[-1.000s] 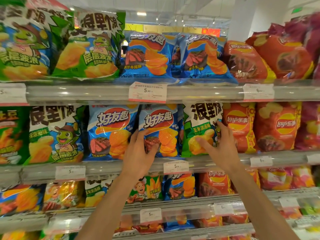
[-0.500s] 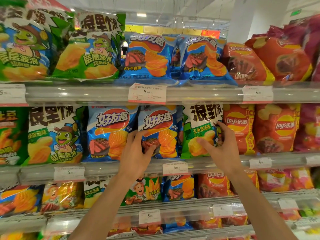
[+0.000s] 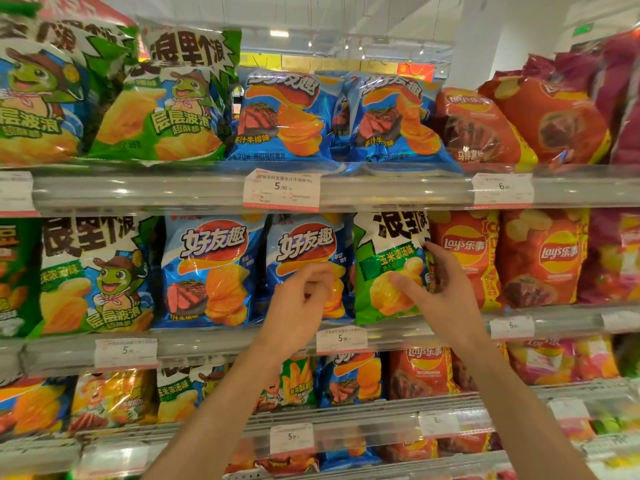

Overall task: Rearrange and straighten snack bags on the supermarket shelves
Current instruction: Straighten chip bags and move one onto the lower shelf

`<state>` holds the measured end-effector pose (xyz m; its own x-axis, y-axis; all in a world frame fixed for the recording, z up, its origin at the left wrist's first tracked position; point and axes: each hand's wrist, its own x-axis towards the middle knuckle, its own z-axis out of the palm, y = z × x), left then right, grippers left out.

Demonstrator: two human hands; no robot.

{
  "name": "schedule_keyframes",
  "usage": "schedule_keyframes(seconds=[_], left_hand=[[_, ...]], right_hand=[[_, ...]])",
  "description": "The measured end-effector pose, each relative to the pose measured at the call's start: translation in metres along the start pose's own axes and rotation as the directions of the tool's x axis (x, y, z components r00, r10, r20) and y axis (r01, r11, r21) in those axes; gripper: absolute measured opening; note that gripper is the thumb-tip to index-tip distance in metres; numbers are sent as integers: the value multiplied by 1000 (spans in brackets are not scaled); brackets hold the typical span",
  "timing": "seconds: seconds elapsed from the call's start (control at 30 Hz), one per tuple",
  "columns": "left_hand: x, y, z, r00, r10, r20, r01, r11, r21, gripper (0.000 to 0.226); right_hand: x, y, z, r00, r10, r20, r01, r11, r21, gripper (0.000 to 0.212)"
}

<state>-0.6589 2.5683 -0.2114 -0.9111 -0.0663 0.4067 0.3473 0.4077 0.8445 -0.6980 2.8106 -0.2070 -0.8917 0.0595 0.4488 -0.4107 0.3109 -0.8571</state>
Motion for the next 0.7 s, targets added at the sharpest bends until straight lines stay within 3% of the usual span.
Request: schedule_keyframes(seconds=[0.1, 0.2, 0.37, 0.53, 0.7], left_hand=[[7, 14, 15, 988, -91, 125, 110, 982, -155, 30], [10, 21, 23, 980, -89, 180, 137, 951, -277, 20], [3, 18, 27, 985, -110, 133, 143, 953, -266, 56], [-9, 12, 21, 985, -93, 143, 130, 953, -275, 56], [-31, -3, -4, 980, -94, 176, 141, 950, -278, 56]], right_hand=[[-6, -3, 1, 999, -13, 42, 12, 1000, 26, 85], [-17, -8, 3, 994, -30, 102, 24, 998, 65, 77], [-23, -11, -3, 999, -21, 32, 18, 996, 90, 56], [-31, -9, -6, 993, 61, 98, -70, 993, 95, 26], [-55, -12, 9, 966, 127, 224, -156, 981, 118, 42]])
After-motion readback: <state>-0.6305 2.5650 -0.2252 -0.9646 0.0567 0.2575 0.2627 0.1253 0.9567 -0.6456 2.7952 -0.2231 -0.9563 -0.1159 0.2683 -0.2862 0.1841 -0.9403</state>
